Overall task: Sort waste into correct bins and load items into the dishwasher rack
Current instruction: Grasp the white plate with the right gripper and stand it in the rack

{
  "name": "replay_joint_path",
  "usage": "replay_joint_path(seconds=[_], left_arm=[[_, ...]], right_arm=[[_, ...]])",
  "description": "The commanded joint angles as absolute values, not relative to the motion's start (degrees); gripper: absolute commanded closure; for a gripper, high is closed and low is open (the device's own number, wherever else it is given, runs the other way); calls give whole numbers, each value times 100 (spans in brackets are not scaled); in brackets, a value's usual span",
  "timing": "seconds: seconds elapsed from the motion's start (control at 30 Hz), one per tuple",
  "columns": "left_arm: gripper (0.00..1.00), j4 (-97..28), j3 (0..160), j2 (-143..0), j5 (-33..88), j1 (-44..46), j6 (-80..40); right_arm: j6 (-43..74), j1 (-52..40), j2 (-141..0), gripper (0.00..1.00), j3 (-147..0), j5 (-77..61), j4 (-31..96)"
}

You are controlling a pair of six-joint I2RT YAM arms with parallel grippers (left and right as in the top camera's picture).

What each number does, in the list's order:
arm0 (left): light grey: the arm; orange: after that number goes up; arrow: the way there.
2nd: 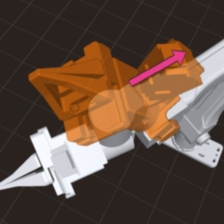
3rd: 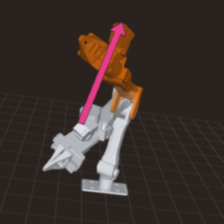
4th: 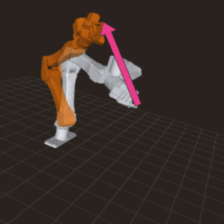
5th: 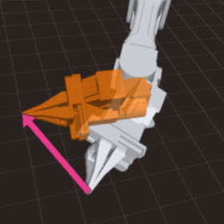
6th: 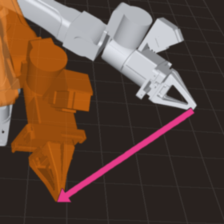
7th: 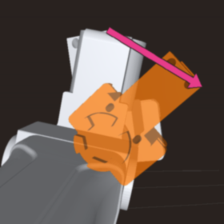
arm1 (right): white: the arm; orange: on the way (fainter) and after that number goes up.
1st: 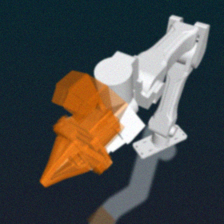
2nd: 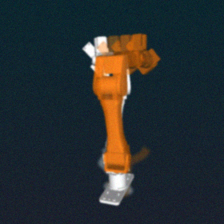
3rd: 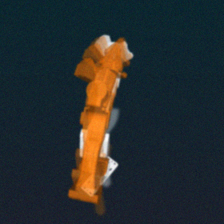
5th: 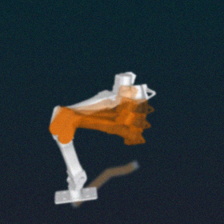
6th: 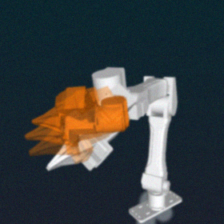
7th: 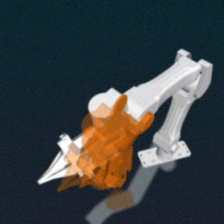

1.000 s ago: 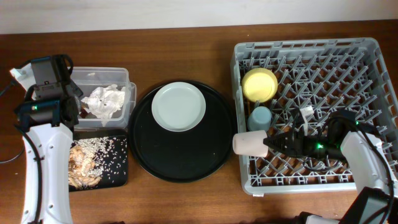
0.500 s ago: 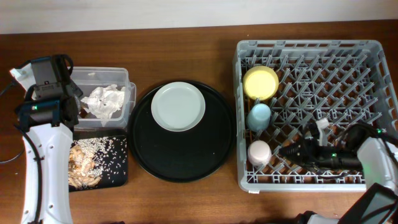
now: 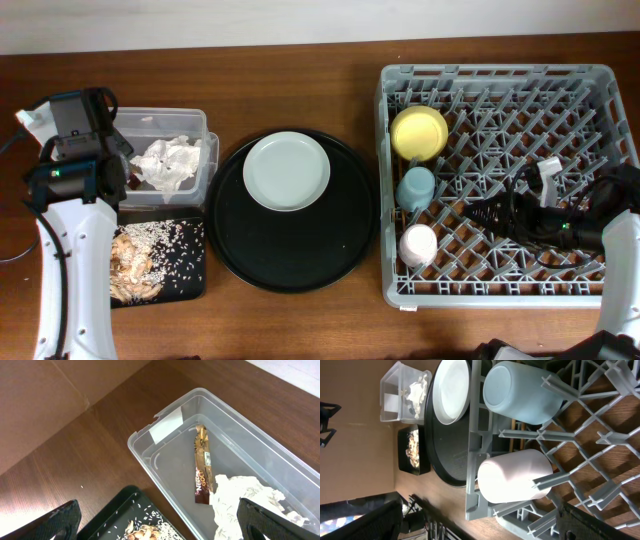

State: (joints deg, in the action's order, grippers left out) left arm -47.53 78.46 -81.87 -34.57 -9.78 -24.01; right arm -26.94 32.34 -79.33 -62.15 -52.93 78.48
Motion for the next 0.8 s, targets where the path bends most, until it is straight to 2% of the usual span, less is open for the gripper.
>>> replay_joint_path(seconds=[0.0,0.03,0.1,0.23,0.3,0.37,0.4,0.47,0.53,0.6,0.77], left_arm=[[1,-4748,7889,-8152,-3535,-991,-2351],[1,-4751,7889,-8152,-3535,-991,-2351],[1,-4748,7889,-8152,-3535,-991,-2351],[1,-4748,7889,-8152,-3535,-991,-2351],[1,-4748,7889,-8152,-3535,-991,-2351],[1,-4751,7889,-8152,-3535,-991,-2351],[1,-4751,7889,-8152,-3535,-991,-2351],[1,-4748,7889,-8152,-3535,-991,-2351],[1,-4751,7889,-8152,-3535,-991,-2351],[1,-4748,7889,-8152,-3535,-991,-2351],[1,-4748,7889,-8152,-3535,-991,-2351]], right_arm=[[-2648,3253,-7922,2,-6296,-5354,7710],[-2650,3256,-7922,2,-6296,-5365,7419],[-1229,3264,-7922,2,-6296,-5736,6840],[-75,3030,-7922,2,-6302,-5953,6617],[537,2102,-7922,1,-6410,-5288,6235],[1581,578,-7922,6,-6646,-3806,5426],[2047,-963,-7924,7,-6949,-2303,4783],[2045,-2650,-8003,6,-7181,-119,4115],[2043,-3804,-8239,2,-7181,1505,3594],[2043,-4202,-8626,2,-7181,2152,3347],[2043,-4195,-10036,1,-7181,1865,2958]])
